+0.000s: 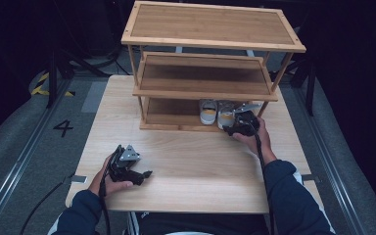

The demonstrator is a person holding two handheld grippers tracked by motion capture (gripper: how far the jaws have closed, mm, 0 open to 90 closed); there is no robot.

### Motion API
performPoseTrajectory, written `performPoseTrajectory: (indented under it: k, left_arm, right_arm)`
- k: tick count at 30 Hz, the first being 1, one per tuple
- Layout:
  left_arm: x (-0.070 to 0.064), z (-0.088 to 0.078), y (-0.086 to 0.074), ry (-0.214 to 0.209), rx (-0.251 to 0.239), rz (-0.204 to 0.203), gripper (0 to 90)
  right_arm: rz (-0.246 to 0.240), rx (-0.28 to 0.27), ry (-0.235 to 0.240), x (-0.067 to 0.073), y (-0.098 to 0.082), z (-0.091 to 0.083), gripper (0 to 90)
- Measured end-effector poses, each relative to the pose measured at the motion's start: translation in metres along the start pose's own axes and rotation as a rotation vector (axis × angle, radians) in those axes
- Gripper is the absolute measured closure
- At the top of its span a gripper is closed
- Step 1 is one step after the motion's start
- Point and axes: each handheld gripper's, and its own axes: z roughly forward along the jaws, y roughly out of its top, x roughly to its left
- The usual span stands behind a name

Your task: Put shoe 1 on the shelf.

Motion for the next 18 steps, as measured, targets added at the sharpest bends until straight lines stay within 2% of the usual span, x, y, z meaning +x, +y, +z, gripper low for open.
performPoseTrajectory:
  k: [2, 9, 11, 12, 18]
  left_arm:
    - [0.0, 0.0, 0.0, -0.001, -0.001, 0.001, 15.1]
    - [0.0, 0.0, 0.0, -0.005, 0.0, -0.006, 15.1]
    - [0.0, 0.0, 0.0, -0.006, 0.002, -0.003, 15.1]
    - [0.0, 0.0, 0.0, -0.004, 0.003, -0.003, 15.2]
    - [0.0, 0.0, 0.0, -0.005, 0.002, -0.003, 15.2]
  right_arm:
    - [0.0, 0.016, -0.018, 0.001, 0.0, 0.005, 33.1]
    - [0.012, 0.005, -0.051, 0.0, 0.004, 0.013, 33.3]
    - [0.033, -0.001, -0.042, 0.001, 0.005, 0.015, 33.3]
    - [0.022, -0.004, -0.036, -0.001, 0.005, 0.017, 33.4]
    - [0.026, -0.015, -0.046, -0.003, 0.007, 0.022, 33.5]
